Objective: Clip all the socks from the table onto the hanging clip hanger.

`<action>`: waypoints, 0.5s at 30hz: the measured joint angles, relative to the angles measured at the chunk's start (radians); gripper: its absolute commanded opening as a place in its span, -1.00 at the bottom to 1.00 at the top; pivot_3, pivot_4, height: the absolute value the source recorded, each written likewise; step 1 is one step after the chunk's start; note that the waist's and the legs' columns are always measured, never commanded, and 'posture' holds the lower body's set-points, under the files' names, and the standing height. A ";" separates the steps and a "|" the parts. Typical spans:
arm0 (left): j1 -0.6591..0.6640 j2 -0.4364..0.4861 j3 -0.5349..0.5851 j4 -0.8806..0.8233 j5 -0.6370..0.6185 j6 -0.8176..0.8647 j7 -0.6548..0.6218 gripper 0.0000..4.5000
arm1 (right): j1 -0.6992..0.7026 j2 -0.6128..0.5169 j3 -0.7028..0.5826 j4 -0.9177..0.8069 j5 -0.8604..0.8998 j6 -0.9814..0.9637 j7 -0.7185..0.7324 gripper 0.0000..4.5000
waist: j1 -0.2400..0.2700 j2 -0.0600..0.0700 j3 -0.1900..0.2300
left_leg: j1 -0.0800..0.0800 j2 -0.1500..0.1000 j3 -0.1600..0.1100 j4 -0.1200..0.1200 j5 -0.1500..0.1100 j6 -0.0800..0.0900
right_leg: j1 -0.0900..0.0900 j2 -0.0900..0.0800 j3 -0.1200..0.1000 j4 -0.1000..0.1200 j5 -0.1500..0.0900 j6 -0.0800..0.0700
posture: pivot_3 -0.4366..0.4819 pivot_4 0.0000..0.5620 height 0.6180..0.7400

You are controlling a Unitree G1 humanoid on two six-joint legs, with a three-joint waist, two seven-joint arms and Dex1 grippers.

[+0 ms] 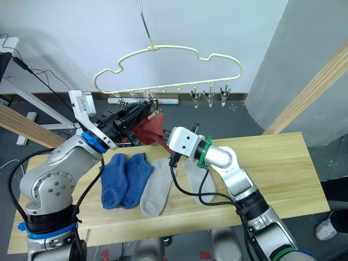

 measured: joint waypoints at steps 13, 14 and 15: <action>0.078 0.026 -0.038 -0.031 0.165 -0.137 -0.039 0.36 | 0.017 -0.072 0.022 0.001 -0.029 0.037 0.040 -0.06 | 0.011 0.000 0.000 | 0.000 0.000 0.000 0.000 0.000 0.000 | 0.000 0.000 0.000 0.000 0.000 0.000 | -0.45 0.34 1.00; 0.096 0.026 -0.047 -0.036 0.191 -0.162 -0.044 0.36 | 0.041 -0.101 0.017 -0.029 -0.026 0.043 0.054 -0.06 | 0.015 0.000 0.000 | 0.000 0.000 0.000 0.000 0.000 0.000 | 0.000 0.000 0.000 -0.001 0.000 0.000 | -0.45 0.34 1.00; 0.117 0.029 -0.055 -0.038 0.220 -0.190 -0.055 0.36 | 0.067 -0.136 0.005 -0.056 -0.015 0.053 0.072 -0.06 | 0.017 0.000 0.000 | 0.000 0.000 0.000 0.000 0.000 0.000 | 0.000 -0.001 0.000 -0.001 0.000 0.000 | -0.45 0.34 1.00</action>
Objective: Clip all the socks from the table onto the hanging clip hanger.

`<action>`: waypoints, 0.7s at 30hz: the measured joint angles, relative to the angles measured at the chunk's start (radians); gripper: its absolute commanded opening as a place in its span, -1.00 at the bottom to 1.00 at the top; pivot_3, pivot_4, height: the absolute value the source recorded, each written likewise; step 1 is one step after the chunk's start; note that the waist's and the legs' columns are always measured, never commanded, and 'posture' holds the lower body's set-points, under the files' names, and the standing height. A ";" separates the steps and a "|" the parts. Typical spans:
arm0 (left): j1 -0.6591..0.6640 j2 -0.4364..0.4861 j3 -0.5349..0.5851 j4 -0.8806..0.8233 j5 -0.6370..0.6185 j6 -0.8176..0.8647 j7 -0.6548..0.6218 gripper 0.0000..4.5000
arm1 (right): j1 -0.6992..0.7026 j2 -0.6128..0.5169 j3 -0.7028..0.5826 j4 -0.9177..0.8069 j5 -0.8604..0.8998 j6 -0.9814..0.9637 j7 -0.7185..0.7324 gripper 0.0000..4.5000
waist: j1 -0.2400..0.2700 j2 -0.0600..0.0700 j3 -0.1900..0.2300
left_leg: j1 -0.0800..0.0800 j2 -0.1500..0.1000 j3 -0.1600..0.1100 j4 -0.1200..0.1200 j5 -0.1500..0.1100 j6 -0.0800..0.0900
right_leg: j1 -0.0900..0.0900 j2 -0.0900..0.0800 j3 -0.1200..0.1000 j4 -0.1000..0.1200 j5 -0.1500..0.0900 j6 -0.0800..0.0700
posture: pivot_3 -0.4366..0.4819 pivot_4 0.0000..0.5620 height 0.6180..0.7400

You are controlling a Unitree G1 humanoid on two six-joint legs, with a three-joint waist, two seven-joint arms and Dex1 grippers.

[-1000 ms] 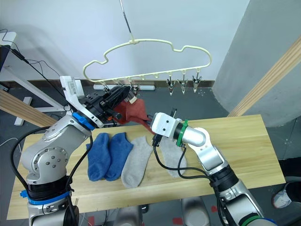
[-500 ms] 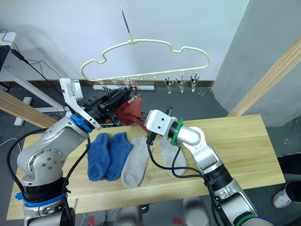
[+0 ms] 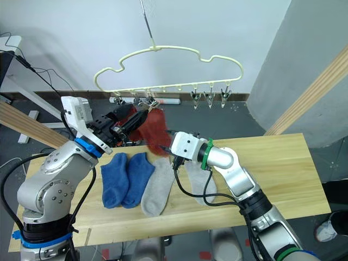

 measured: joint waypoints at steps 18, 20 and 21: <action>0.084 -0.183 -0.190 -0.032 0.333 -0.344 0.039 0.36 | 0.170 -0.331 -0.433 -0.511 0.435 0.473 0.102 -0.06 | -0.002 0.000 0.000 | -0.001 -0.001 0.000 0.001 0.000 0.001 | 0.001 0.000 0.000 0.001 0.000 0.000 | -0.59 0.28 1.00; 0.090 -0.204 -0.202 -0.030 0.348 -0.347 0.049 0.36 | 0.186 -0.331 -0.445 -0.538 0.452 0.510 0.077 -0.06 | -0.002 0.000 -0.001 | -0.001 -0.001 0.000 0.002 0.000 0.001 | 0.001 0.000 0.000 0.001 0.000 0.000 | -0.60 0.27 1.00; 0.096 -0.221 -0.206 -0.028 0.356 -0.350 0.057 0.28 | 0.202 -0.332 -0.447 -0.550 0.457 0.526 0.069 -0.05 | -0.002 0.000 -0.001 | -0.001 -0.001 0.000 0.002 0.000 0.001 | 0.001 0.000 0.000 0.001 0.000 0.000 | -0.61 0.28 1.00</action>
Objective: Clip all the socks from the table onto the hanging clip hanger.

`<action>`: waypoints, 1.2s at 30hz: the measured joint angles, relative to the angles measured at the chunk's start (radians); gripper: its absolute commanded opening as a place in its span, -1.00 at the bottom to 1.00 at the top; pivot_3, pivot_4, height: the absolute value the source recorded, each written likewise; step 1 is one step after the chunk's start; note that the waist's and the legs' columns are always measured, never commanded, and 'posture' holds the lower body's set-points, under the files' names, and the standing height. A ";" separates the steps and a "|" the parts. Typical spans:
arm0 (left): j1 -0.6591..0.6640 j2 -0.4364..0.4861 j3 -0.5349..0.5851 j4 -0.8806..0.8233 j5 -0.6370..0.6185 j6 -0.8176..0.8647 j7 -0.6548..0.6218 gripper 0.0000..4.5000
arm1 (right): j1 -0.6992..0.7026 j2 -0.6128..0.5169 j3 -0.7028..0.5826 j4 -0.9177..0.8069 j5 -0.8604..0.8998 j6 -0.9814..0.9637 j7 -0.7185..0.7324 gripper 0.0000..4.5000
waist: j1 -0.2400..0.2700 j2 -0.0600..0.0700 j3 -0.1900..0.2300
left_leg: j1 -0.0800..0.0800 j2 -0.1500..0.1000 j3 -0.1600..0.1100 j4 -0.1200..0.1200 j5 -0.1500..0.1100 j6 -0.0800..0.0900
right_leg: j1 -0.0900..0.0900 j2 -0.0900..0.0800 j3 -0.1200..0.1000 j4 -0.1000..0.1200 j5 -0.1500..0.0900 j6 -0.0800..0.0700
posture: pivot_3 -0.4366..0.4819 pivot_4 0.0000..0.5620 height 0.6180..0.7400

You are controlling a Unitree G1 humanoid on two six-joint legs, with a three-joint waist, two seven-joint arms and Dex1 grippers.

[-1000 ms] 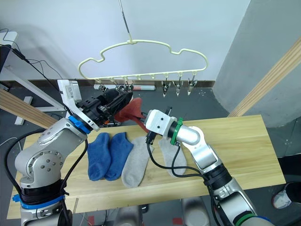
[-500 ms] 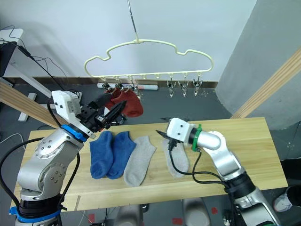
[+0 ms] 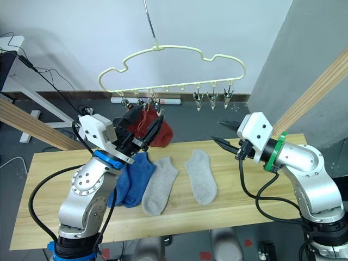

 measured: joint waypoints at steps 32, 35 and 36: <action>-0.102 -0.134 -0.026 0.197 0.123 -0.059 0.118 -0.42 | 0.029 -0.039 -0.018 -0.037 0.070 0.070 -0.072 -0.04 | -0.025 0.000 0.000 | 0.000 0.000 0.000 0.006 0.000 0.001 | 0.002 0.001 0.000 0.002 0.001 0.002 | -0.68 0.28 1.00; -0.122 -0.140 -0.025 0.225 0.142 -0.090 0.122 -0.42 | 0.029 -0.040 -0.018 -0.037 0.071 0.072 -0.074 -0.04 | -0.027 0.000 0.000 | 0.000 0.000 0.000 0.009 0.000 0.001 | 0.002 0.001 0.001 0.002 0.001 0.002 | -0.67 0.28 1.00; -0.125 -0.144 -0.025 0.234 0.144 -0.103 0.120 -0.42 | 0.029 -0.040 -0.018 -0.037 0.071 0.074 -0.074 -0.04 | -0.028 0.000 0.000 | -0.001 0.000 0.000 0.010 0.000 0.001 | 0.002 0.001 0.001 0.003 0.001 0.002 | -0.67 0.28 1.00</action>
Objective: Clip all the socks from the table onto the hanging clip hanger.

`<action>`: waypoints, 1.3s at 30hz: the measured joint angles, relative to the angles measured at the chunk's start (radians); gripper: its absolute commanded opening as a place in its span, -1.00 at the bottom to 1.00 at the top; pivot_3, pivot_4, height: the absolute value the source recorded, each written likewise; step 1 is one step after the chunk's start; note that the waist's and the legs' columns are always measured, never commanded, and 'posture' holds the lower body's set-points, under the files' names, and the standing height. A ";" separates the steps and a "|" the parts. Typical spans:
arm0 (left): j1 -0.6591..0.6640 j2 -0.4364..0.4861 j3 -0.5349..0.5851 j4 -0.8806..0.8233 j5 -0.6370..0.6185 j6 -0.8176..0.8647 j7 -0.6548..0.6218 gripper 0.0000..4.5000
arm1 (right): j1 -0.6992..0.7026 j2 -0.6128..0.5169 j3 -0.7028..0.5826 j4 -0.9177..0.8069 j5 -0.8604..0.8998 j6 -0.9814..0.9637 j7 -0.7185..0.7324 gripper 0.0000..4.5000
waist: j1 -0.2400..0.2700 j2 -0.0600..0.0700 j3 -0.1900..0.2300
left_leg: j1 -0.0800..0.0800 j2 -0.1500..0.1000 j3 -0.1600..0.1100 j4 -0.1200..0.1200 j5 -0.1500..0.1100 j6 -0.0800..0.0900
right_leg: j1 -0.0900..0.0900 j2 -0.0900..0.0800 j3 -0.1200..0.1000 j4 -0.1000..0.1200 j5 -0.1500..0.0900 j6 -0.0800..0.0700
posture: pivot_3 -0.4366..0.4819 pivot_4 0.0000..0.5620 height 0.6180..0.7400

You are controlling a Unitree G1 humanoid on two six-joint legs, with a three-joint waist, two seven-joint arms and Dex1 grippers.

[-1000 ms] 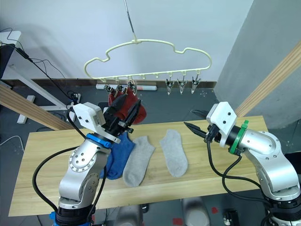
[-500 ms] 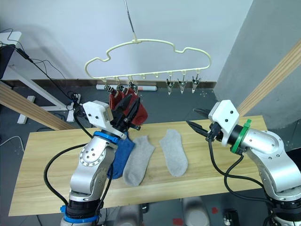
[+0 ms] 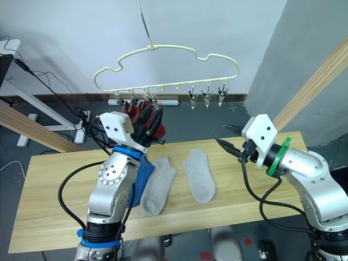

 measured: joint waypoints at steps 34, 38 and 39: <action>-0.084 -0.054 0.009 -0.087 0.062 0.141 0.133 0.17 | -0.002 -0.017 -0.019 -0.004 0.127 0.046 0.022 -0.04 | -0.004 0.000 0.000 | 0.001 -0.001 0.000 0.005 0.001 0.001 | -0.001 0.001 0.001 0.008 -0.003 0.004 | -0.68 0.25 1.00; -0.082 -0.056 0.008 -0.095 0.069 0.166 0.139 0.17 | -0.021 -0.018 -0.021 -0.011 0.175 0.066 0.020 -0.04 | -0.005 0.000 0.000 | 0.001 -0.001 0.000 0.006 0.001 0.001 | -0.001 0.001 0.001 0.008 -0.003 0.005 | -0.67 0.25 1.00; -0.081 -0.056 0.008 -0.099 0.070 0.172 0.141 0.17 | -0.022 -0.019 -0.024 -0.012 0.186 0.069 0.019 -0.04 | -0.005 0.000 0.000 | 0.001 -0.001 0.000 0.006 0.001 0.001 | -0.001 0.001 0.001 0.008 -0.003 0.005 | -0.67 0.25 1.00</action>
